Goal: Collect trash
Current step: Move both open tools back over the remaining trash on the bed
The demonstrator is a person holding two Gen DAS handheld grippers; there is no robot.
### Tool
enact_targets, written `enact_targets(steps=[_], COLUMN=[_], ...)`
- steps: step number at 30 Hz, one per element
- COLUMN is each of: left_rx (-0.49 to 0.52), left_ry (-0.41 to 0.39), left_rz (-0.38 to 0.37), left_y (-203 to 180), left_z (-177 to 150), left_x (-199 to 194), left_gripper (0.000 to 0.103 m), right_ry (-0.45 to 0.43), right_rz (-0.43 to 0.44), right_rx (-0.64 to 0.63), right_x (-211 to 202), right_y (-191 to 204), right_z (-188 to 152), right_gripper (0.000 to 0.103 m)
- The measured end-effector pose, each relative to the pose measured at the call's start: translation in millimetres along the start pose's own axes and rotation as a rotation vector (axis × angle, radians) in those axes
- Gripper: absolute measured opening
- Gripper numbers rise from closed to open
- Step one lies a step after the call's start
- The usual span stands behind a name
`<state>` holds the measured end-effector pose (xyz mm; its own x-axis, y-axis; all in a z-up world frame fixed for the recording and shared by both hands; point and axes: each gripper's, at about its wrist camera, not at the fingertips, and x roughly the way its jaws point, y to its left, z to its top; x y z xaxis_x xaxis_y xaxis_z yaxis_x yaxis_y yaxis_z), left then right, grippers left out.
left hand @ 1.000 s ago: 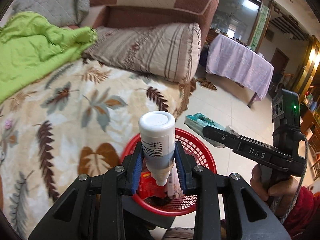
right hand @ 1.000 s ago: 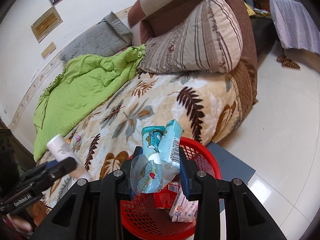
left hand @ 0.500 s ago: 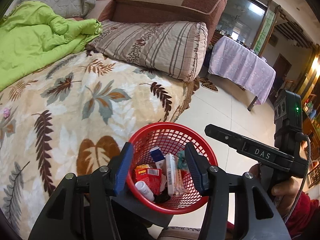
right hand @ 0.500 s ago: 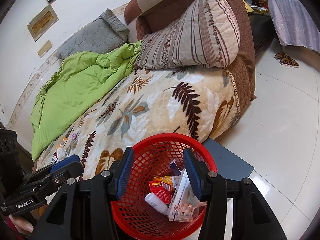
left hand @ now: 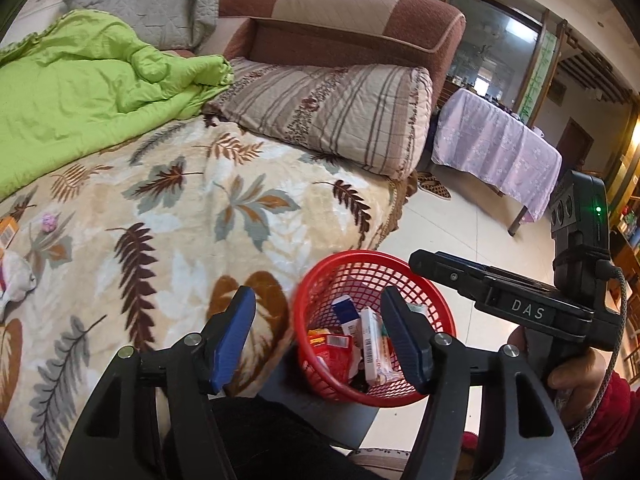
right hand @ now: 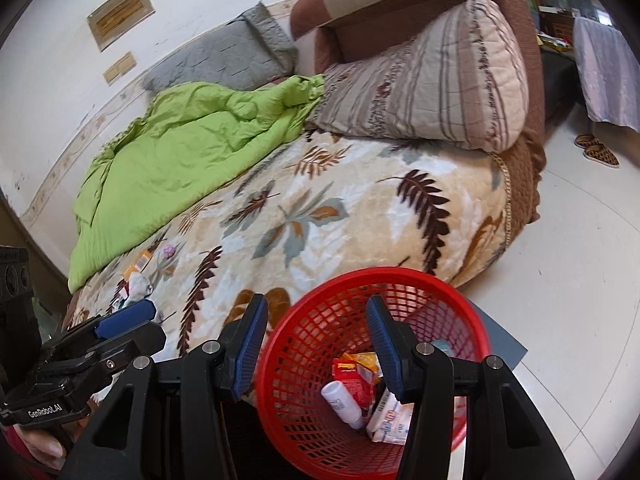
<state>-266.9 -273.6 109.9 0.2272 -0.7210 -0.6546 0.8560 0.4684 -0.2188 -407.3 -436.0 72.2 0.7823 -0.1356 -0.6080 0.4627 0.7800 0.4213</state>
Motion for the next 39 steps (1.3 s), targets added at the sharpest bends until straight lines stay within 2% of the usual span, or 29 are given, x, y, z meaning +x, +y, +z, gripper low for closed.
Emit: enact_targets(steps=[9,16,24,28,32,34,36,39], left_rx=[-0.051,-0.147,-0.316,-0.425,-0.536,-0.565,-0.602,-0.639], left_ry=[-0.022,-0.042,-0.100,-0.130,-0.105,-0.077,-0.038,0.000], left_rz=[0.053,0.119,0.256,0.399,0.496,0.506,0.483,0.432], left_y=[30.5,77.7,166.1,234.3,298.2,322.9,344.0,363.5], left_z=[-5.0,-16.3,-27.0,-28.5,-29.5,-27.8,-23.9,-15.0], left_x=[-21.2,-44.7,-88.7,-116.9,-122.7,-115.7,-101.3,-77.5], left_gripper=[0.064,0.065,0.065,0.065,0.066,0.066,0.066,0.066], right_ry=[0.024,0.075,0.108,0.157,0.181,0.181,0.190,0.177], right_rz=[0.058,0.094,0.151,0.206,0.269,0.279,0.280,0.314], right_rx=[-0.045,-0.111,-0.167,-0.160,-0.189,-0.219,-0.239,-0.202], right_x=[12.5,43.1,93.0,123.1,139.4,143.9,148.4,147.8], right_y=[36.8,78.7,138.7,170.8,200.2,210.2,214.2,207.6], right_z=[0.6,1.4,6.3,2.5,-7.2,-13.6,-18.6,-18.0], right_gripper=[0.056,0.056,0.056,0.056,0.056,0.056,0.056,0.056])
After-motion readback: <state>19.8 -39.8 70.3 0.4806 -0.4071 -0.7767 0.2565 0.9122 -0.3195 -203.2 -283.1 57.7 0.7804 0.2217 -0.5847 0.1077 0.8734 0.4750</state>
